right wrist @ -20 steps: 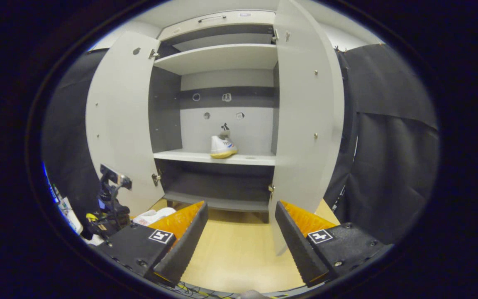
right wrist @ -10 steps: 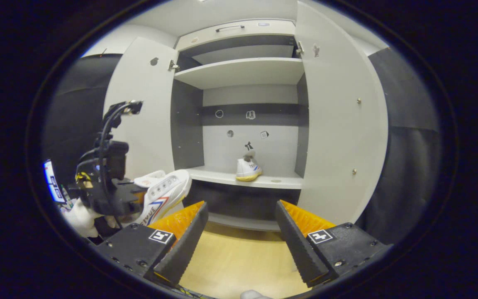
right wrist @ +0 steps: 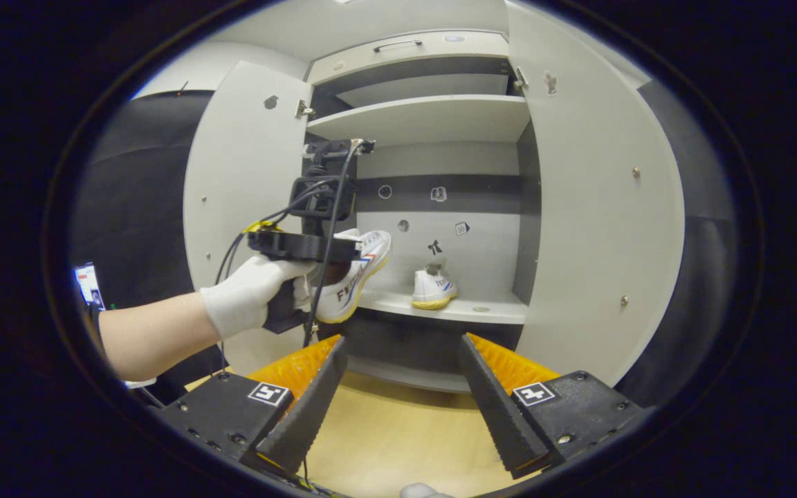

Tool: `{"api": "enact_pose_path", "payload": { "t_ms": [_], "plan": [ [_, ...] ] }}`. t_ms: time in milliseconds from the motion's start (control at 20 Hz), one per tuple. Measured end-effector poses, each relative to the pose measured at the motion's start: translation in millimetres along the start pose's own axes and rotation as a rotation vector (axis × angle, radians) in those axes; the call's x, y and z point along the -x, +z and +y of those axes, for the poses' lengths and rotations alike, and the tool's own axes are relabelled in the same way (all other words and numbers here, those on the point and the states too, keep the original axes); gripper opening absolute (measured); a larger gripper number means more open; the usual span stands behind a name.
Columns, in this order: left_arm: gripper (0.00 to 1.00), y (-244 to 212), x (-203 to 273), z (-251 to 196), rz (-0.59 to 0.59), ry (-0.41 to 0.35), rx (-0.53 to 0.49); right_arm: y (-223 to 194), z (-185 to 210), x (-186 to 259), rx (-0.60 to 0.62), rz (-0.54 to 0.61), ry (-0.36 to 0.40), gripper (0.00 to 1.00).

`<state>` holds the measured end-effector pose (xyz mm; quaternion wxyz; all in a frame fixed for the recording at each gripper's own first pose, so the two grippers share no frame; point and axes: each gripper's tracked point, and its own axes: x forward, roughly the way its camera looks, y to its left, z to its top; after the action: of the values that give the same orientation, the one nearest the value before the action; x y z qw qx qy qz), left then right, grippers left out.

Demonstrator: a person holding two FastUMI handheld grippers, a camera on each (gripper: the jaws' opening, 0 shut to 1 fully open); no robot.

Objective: Grab one shoe with the right hand and put it into the shoe cabinet, grab the other shoe with the left hand and put it into the shoe cabinet; then close the right door with the right hand and the left door with the left hand.

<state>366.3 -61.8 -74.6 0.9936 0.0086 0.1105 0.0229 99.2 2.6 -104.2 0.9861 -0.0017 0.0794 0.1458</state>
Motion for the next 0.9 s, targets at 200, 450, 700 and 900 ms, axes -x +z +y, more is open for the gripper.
{"api": "enact_pose_path", "payload": {
  "t_ms": [200,450,700,900],
  "plan": [
    [0.12,-12,-62,-13,0.076,-0.006,-0.018,-2,-17,-2,0.003,0.017,-0.028,1.0],
    [0.13,-65,-100,-15,0.3,-0.022,-0.018,-16,-33,-3,-0.033,0.065,-0.052,1.0],
    [0.21,-67,-92,-13,0.356,-0.057,0.012,-22,-30,-10,-0.052,0.081,-0.047,1.0],
    [0.64,-47,-73,-15,0.283,-0.107,0.008,-16,-25,-10,-0.036,0.07,-0.046,1.0]
  ]
}}
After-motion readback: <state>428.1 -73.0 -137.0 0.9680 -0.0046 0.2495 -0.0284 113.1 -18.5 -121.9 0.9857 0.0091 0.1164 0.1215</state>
